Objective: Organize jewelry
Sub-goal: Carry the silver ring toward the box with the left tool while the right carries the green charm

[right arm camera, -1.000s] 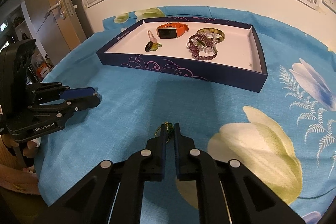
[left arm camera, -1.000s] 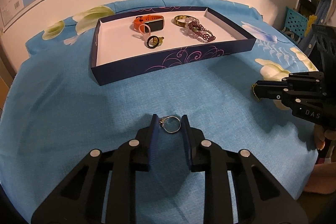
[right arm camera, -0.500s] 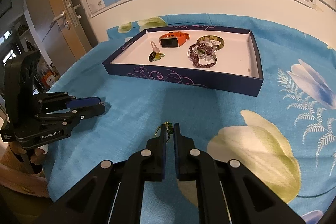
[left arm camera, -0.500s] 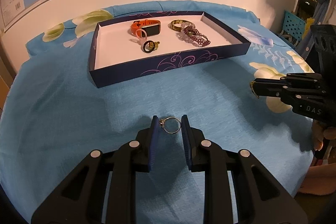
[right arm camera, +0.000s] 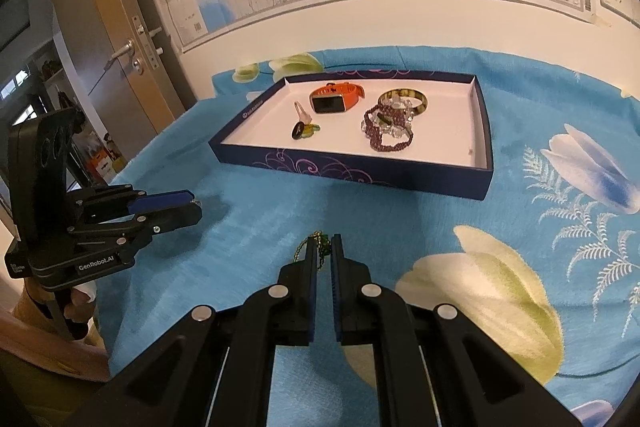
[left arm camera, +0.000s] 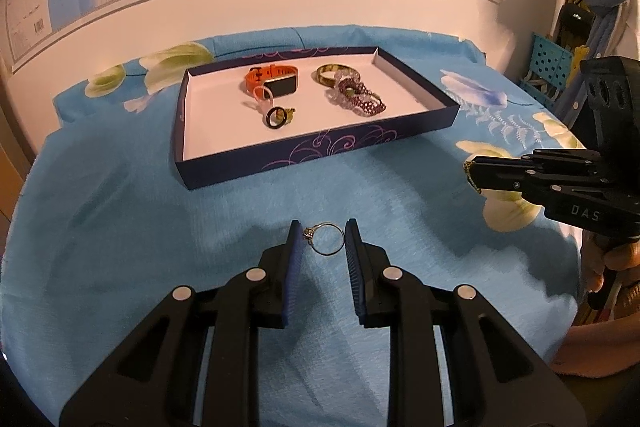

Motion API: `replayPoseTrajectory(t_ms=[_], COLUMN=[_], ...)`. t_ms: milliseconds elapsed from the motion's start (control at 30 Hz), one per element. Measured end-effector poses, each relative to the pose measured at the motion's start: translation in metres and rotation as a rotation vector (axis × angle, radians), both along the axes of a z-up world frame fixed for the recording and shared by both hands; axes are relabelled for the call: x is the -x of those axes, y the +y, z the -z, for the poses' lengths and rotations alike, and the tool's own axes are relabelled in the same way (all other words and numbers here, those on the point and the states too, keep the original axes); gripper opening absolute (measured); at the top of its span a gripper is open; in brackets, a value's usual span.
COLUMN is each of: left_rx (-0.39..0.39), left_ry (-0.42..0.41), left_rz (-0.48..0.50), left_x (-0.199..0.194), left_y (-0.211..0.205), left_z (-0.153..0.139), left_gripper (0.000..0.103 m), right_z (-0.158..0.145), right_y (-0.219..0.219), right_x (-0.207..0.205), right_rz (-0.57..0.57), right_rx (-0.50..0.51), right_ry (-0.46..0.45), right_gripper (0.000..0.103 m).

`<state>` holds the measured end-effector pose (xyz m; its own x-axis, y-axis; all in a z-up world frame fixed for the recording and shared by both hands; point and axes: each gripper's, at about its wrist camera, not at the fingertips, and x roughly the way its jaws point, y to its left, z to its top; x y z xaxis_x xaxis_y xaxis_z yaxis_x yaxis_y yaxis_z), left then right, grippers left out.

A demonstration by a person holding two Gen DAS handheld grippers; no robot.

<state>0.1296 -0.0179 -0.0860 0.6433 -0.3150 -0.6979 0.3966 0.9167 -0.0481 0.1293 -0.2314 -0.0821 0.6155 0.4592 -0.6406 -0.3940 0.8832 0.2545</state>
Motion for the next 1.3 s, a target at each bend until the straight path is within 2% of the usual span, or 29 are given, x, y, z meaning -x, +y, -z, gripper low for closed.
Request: replayPoseTrajectory(t_ms=[600,1300], left_rx=[0.061,0.067], left_ry=[-0.073,-0.102], left_rz=[-0.008,-0.020], left_x=[-0.005,-0.017], left_y=[0.002,-0.001], left_z=[-0.028,-0.038], left_gripper=[0.022,0.022], right_z=[-0.019,-0.031], right_y=[-0.004,-0.005], right_x=[-0.005,-0.019], right_rz=[0.002,0.007], right_rx=[-0.033,-0.039], right_ry=[-0.056,-0.087], right_gripper=[0.005,0.005])
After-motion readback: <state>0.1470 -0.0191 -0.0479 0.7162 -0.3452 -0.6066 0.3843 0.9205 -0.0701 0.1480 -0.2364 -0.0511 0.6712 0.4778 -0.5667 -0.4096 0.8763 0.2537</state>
